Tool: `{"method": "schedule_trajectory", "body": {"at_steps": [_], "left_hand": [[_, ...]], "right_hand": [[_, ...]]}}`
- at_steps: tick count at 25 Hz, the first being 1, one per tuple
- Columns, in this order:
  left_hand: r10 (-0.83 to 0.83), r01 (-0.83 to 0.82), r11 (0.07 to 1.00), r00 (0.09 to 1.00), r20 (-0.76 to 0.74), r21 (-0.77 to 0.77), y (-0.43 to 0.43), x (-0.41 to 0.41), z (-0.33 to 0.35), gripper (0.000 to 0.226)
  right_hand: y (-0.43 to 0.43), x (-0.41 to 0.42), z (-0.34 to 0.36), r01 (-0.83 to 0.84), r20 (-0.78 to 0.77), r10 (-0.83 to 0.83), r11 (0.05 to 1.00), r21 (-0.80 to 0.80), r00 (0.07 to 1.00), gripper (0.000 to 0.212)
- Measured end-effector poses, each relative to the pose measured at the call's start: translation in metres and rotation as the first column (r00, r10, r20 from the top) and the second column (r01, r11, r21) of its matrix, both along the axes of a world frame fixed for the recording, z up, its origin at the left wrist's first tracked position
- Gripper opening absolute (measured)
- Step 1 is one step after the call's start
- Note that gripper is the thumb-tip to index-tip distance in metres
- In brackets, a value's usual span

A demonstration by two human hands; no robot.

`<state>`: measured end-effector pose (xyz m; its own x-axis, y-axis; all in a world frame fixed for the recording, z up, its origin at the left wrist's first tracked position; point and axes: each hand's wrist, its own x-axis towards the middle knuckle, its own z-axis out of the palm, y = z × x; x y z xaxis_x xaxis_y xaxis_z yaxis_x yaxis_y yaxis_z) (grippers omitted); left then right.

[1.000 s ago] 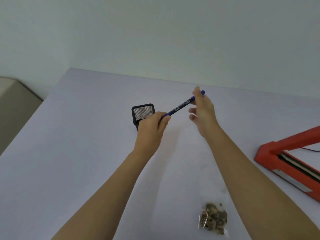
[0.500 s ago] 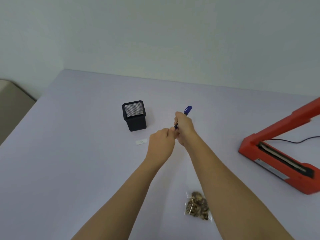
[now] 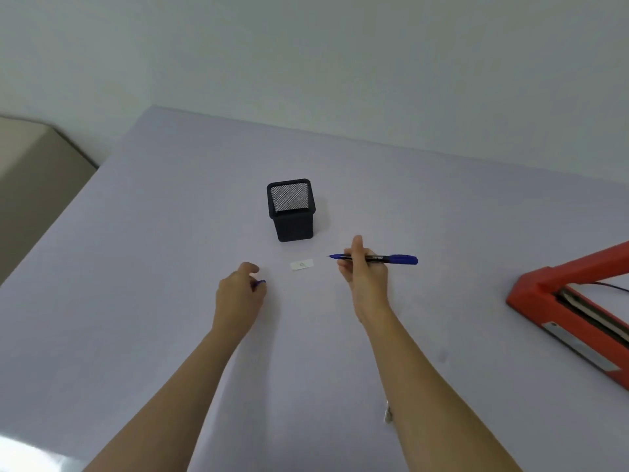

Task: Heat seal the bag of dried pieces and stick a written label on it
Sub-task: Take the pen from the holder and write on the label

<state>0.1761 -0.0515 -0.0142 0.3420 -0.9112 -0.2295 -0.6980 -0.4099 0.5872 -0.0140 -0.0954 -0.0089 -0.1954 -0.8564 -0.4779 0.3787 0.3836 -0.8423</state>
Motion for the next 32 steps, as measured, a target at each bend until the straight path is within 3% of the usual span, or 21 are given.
{"method": "schedule_trajectory", "body": {"at_steps": [2,5,7,9,11,13,14,17,24,27,32], "left_hand": [[-0.041,0.043,0.999,0.994,0.103,-0.013,-0.007,0.016,-0.01,0.008],[-0.134,0.139,0.99,0.971,0.199,-0.011,-0.014,0.029,-0.021,0.007],[-0.174,0.18,0.984,0.965,0.194,-0.012,-0.015,0.033,-0.026,0.012],[-0.123,0.13,0.991,0.98,0.156,-0.04,-0.012,0.036,-0.026,0.032],[-0.045,0.074,0.974,0.99,0.136,-0.216,-0.006,0.035,-0.024,0.04],[-0.144,0.202,0.888,0.975,0.167,-0.413,0.001,0.027,-0.024,0.027],[-0.243,0.307,0.845,0.95,0.197,-0.439,0.001,0.023,-0.026,0.027],[-0.426,0.485,0.791,0.874,0.234,-0.371,-0.014,0.007,-0.042,0.026],[-0.39,0.39,0.854,0.918,0.072,-0.345,-0.044,-0.003,-0.065,0.021],[-0.421,0.453,0.823,0.891,0.168,-0.343,-0.047,-0.002,-0.066,0.025],[-0.486,0.623,0.704,0.773,0.408,-0.34,-0.049,-0.001,-0.069,0.034]], "right_hand": [[0.005,0.012,-0.011,-0.042,-0.109,0.032,0.995,-0.095,0.994,0.027],[0.002,0.027,-0.024,-0.126,-0.244,0.085,0.98,-0.155,0.966,0.031],[-0.003,0.039,-0.033,-0.165,-0.346,0.092,0.968,-0.188,0.934,0.033],[-0.007,0.049,-0.043,-0.195,-0.446,0.074,0.953,-0.233,0.892,0.036],[-0.013,0.054,-0.052,-0.22,-0.515,0.044,0.933,-0.286,0.856,0.038],[-0.02,0.054,-0.059,-0.256,-0.573,0.031,0.913,-0.316,0.819,0.037],[-0.023,0.054,-0.062,-0.272,-0.603,0.024,0.906,-0.324,0.797,0.037],[-0.025,0.056,-0.071,-0.311,-0.669,0.006,0.889,-0.337,0.743,0.035],[-0.024,0.057,-0.074,-0.36,-0.736,-0.006,0.87,-0.338,0.677,0.035],[-0.023,0.058,-0.075,-0.382,-0.753,-0.014,0.855,-0.35,0.657,0.035],[-0.024,0.057,-0.075,-0.391,-0.757,-0.015,0.85,-0.354,0.653,0.035]]}}
